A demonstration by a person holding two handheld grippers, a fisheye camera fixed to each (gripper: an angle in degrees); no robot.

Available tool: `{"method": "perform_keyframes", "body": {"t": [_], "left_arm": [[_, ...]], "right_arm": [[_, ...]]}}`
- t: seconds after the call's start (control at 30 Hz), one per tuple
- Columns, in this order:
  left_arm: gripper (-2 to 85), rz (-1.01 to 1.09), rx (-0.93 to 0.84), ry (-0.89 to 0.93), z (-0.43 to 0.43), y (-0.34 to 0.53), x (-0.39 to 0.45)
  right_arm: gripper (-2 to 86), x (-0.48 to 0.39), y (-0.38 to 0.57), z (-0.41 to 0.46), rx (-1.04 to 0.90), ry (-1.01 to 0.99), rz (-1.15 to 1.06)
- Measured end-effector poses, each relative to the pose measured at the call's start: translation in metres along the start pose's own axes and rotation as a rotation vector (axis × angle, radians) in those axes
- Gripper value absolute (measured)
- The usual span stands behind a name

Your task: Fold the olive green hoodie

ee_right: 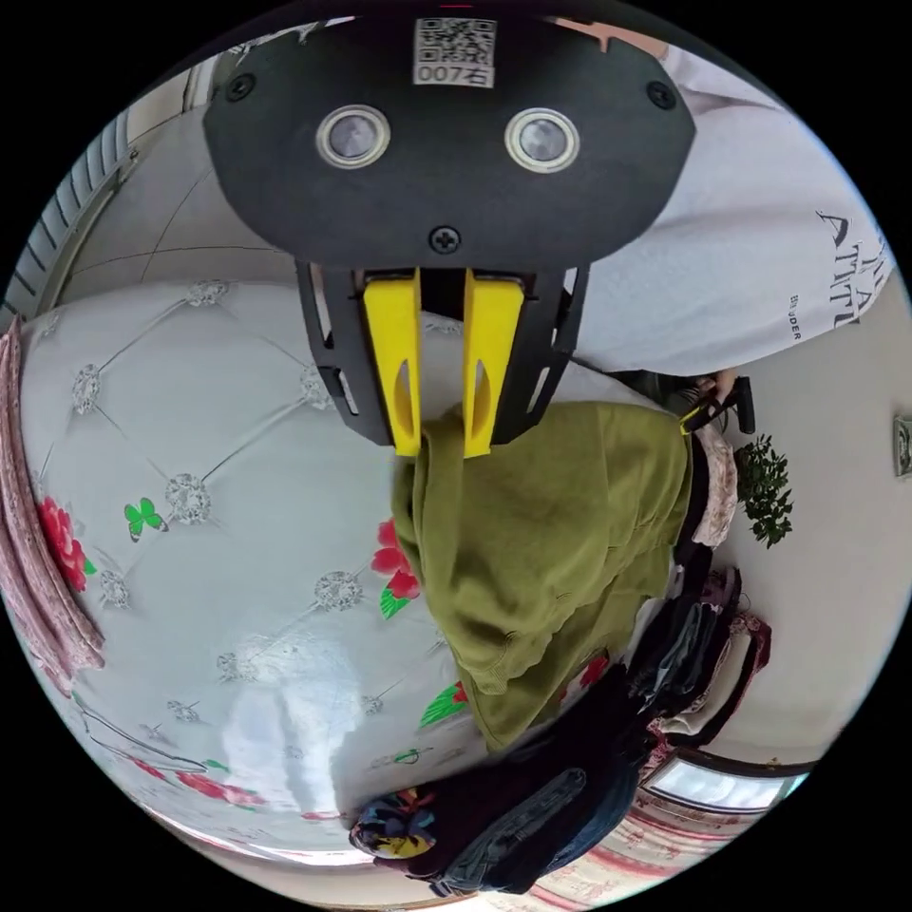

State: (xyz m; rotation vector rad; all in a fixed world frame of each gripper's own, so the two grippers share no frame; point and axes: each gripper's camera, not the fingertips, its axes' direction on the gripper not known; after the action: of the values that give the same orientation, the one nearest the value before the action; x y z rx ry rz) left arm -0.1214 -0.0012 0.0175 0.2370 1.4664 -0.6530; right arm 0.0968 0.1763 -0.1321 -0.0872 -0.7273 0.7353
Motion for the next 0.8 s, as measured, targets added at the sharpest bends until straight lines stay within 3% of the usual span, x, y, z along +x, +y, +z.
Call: {"method": "perform_keyframes", "body": {"t": [0.17,0.3,0.43,0.67,0.8], "left_arm": [[1.6,0.029,0.101,0.282,-0.070,0.022,-0.022],[0.7,0.081,0.265,0.665,-0.140,0.080,-0.041],[0.2,-0.072,0.429,0.851,-0.152,0.115,-0.078],[1.3,-0.169,0.497,0.875,-0.134,0.015,-0.067],[6.6,-0.198,0.552,0.747,-0.110,-0.089,-0.034]], "right_arm": [[4.6,0.029,0.026,-0.063,0.154,-0.299,-0.015],[3.8,0.046,0.072,-0.119,0.261,-0.482,-0.010],[3.4,0.093,0.095,-0.133,0.323,-0.757,0.154],[3.7,0.099,0.020,-0.137,0.384,-0.867,0.224],[4.8,0.092,-0.071,-0.127,0.478,-0.720,0.219]]}}
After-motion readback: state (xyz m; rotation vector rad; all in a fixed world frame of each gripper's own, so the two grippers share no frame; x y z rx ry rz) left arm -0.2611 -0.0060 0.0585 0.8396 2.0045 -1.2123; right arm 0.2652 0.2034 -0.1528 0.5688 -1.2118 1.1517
